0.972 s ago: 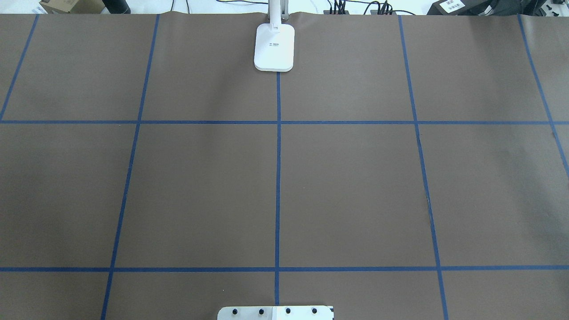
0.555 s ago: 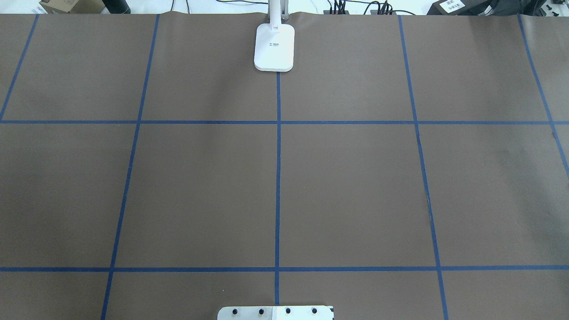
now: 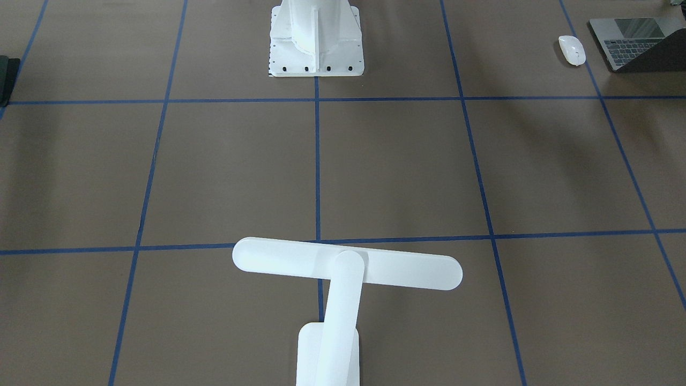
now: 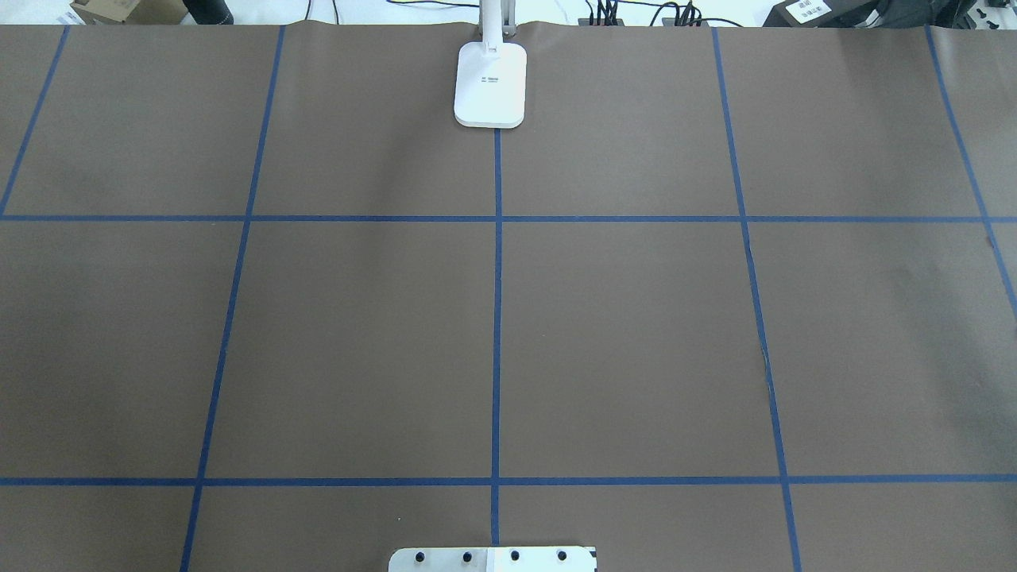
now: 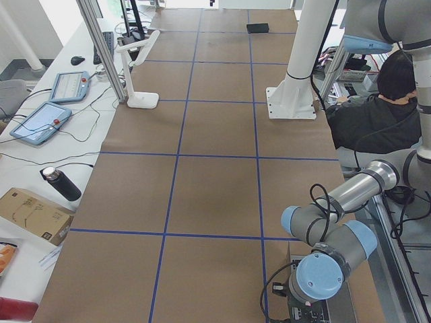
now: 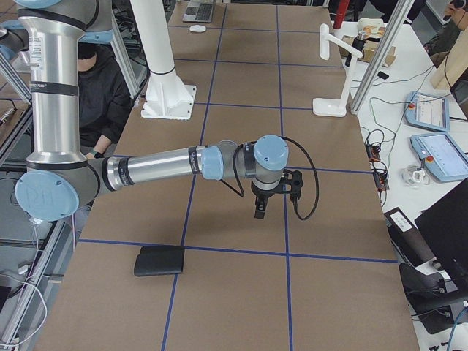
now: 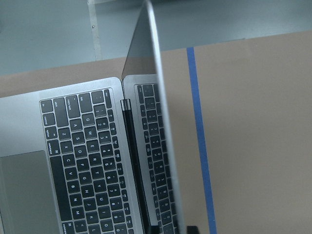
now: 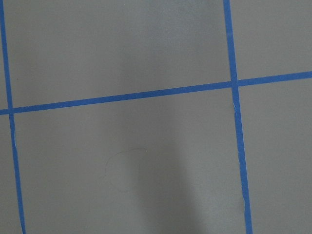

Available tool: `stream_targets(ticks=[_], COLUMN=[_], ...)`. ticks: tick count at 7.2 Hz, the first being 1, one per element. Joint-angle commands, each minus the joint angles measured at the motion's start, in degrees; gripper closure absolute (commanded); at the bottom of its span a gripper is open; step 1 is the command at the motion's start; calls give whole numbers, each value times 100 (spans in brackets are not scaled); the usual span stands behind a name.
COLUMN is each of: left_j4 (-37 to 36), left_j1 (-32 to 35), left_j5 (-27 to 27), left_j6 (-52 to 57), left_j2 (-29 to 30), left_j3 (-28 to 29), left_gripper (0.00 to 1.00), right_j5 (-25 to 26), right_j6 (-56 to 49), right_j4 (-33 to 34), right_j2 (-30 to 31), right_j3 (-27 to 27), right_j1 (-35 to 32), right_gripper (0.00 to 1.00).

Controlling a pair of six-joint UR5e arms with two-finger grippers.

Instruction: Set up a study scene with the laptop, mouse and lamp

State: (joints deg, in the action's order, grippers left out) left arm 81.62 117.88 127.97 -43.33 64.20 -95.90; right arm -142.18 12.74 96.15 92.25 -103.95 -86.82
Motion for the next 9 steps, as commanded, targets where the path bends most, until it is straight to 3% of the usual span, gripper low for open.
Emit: stream_targets(ticks=[1, 4, 7, 9], left_j4=[-284, -1257, -2069, -2273], left_j1=[24, 33, 24, 15], left_j5=[0, -52, -70, -79], left_j6=[0, -9, -35, -88], left_j2=[-47, 144, 996, 1453], left_j3=[-331, -1068, -1133, -1098], left_gripper=[100, 100, 100, 100], right_j5=[-2, 33, 7, 15], right_j6=[0, -52, -35, -53], right_j4=[0, -9, -9, -9], right_j2=[-6, 64, 82, 336], right_j3=[-2, -20, -37, -387], right_j1=[-10, -10, -10, -54], right_gripper=[1, 1, 1, 1])
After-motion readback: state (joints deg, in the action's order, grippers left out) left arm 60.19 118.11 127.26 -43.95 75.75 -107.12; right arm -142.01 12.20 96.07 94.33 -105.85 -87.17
